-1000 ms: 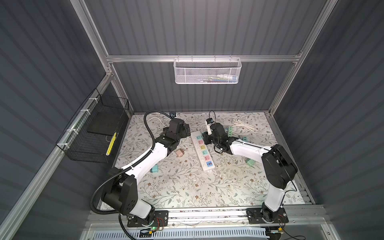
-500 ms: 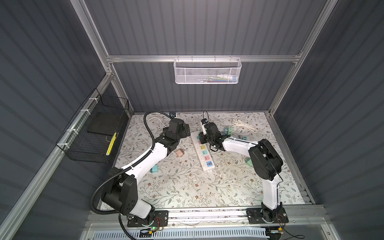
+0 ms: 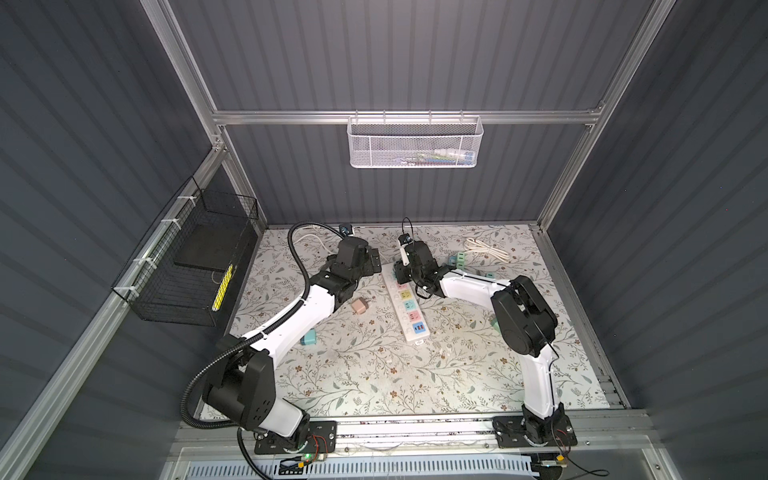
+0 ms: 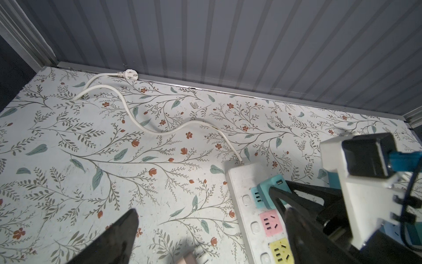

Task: Insert the plug
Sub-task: 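Carry the teal adapter with the right gripper over the white strip's farthest socket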

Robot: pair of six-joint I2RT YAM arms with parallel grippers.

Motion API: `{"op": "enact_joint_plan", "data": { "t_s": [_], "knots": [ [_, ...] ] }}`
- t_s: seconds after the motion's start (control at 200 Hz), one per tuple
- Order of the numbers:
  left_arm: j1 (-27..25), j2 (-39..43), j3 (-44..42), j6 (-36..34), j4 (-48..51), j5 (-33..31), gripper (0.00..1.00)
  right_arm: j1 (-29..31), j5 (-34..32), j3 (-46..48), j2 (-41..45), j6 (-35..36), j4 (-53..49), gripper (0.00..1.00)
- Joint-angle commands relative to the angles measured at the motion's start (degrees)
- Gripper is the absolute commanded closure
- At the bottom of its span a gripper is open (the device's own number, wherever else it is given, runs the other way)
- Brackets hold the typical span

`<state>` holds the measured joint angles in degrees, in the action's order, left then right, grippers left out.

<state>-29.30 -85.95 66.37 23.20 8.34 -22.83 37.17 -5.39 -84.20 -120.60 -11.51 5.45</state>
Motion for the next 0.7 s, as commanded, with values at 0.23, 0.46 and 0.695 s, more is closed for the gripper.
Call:
{"op": "enact_joint_plan", "data": {
  "t_s": [0.23,0.46,0.695],
  "knots": [
    [0.6,0.1,-0.6,0.6,0.2,0.5,0.00,1.3,-0.1,0.0,-1.9,-0.2,-0.6,0.75],
    [0.7,0.0,-0.6,0.6,0.3,0.7,0.00,1.9,-1.4,0.9,-2.2,0.0,1.6,0.75],
    [0.9,-0.1,-0.6,0.6,0.1,0.9,0.00,1.8,-5.2,2.2,-1.8,0.6,2.2,0.75]
  ]
}}
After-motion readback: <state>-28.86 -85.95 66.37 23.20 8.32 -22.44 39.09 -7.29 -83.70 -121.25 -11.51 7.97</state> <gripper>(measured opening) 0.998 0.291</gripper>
